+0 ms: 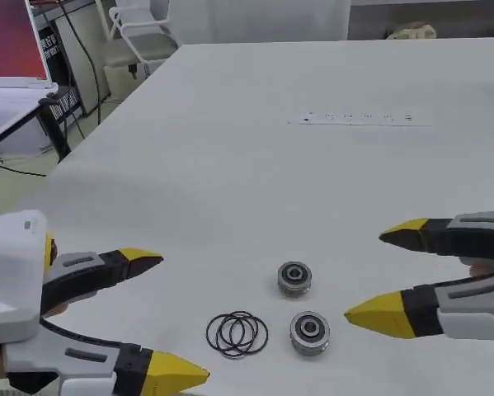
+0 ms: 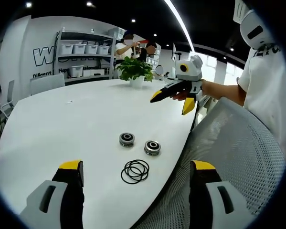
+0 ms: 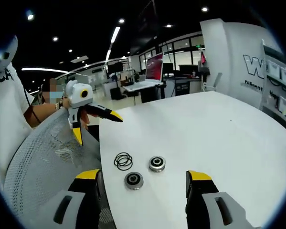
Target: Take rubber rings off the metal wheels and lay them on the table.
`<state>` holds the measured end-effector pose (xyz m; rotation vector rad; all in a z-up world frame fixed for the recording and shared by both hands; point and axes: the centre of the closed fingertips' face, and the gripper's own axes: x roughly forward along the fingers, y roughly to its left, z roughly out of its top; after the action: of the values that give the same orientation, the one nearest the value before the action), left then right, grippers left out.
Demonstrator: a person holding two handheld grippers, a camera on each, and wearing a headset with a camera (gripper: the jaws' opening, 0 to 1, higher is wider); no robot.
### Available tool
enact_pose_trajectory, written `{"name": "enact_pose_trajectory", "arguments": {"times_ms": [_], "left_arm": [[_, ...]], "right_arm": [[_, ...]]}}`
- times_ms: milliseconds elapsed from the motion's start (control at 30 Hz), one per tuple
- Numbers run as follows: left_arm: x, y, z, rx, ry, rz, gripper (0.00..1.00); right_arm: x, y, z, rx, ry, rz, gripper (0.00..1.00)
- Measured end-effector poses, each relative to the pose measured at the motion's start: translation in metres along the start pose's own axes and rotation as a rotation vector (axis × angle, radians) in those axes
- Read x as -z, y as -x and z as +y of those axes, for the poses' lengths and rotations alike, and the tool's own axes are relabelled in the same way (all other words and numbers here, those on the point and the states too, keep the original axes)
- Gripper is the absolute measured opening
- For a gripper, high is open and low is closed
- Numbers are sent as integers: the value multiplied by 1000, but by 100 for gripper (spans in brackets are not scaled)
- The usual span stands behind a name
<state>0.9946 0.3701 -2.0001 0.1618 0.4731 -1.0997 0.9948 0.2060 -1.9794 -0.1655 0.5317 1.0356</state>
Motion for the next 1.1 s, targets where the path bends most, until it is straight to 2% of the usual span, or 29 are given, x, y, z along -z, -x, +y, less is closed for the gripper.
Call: {"name": "enact_pose_trajectory", "arguments": {"times_ms": [100,167,267,333,467,633,733,867,1100], "left_arm": [[0,0,2,-6,2,5,90],[2,0,4,-14,-1,15,91],[2,0,5,-20,7,16,92],[3,-1,7,-28,0,21,92],[3,0,14,-61,27,16,92],[3,1,18,-84,40,12,92],[2,2,17,-86,44,7,92],[3,2,17,-90,48,11,91],[3,2,17,-93,41,10,92]], "right_arm": [[4,9,-4,40,-27,-30,76],[12,12,-6,60,-63,-28,75],[26,15,0,57,-100,-28,78],[32,17,5,58,-130,-39,82],[39,18,9,86,-173,-60,89],[53,18,15,112,-217,-51,98],[60,18,17,119,-241,-36,99],[60,20,15,129,-240,-30,99],[67,20,14,151,-198,23,99]]}}
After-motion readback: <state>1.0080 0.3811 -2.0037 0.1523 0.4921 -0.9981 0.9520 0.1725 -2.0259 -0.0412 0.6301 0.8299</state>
